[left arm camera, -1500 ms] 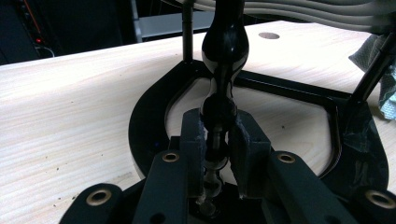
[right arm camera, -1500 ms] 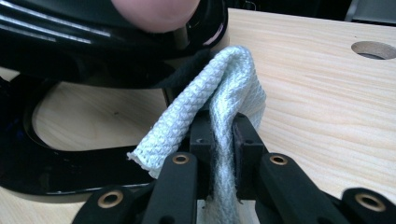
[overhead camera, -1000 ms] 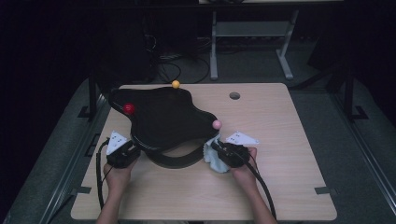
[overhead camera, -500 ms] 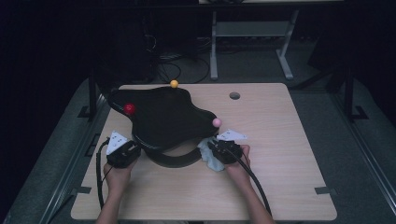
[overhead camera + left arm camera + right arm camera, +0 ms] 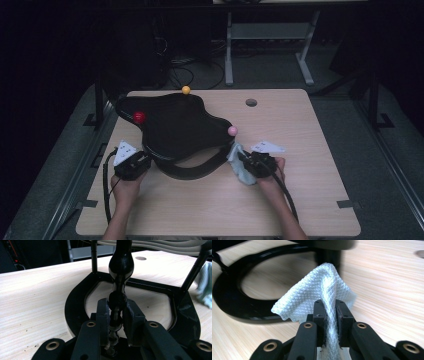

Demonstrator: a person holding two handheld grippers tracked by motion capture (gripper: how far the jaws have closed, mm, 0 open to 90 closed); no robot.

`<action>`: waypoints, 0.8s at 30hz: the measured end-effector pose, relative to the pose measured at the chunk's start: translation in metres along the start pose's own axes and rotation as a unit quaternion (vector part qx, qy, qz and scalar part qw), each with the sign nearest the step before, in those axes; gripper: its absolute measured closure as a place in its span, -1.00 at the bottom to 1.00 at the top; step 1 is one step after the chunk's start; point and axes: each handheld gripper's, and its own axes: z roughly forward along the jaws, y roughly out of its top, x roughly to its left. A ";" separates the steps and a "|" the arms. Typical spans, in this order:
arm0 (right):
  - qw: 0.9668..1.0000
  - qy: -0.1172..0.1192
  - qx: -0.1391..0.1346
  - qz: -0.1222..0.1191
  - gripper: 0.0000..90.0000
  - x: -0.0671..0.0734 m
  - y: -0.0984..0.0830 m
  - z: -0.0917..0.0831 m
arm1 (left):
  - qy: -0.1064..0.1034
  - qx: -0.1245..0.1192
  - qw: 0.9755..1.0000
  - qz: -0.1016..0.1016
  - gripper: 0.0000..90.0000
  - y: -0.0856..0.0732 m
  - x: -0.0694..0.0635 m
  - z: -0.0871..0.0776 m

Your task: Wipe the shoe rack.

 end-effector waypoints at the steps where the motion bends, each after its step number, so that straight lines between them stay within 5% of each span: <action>1: 1.000 -0.005 -0.003 0.004 0.79 -0.006 -0.001 -0.004 | 0.000 0.000 1.000 0.000 0.68 0.000 0.000 0.000; 15: 0.996 -0.080 0.008 0.044 0.77 -0.096 -0.026 -0.078 | -0.001 0.002 1.000 0.001 0.68 0.000 -0.001 0.000; 21: 0.994 -0.090 0.012 0.062 0.66 -0.112 -0.040 -0.089 | -0.003 0.002 1.000 0.001 0.68 0.000 -0.002 -0.001; 24: 0.994 -0.090 0.016 0.062 0.40 -0.113 -0.047 -0.090 | -0.004 0.001 1.000 -0.001 0.68 0.000 -0.002 -0.001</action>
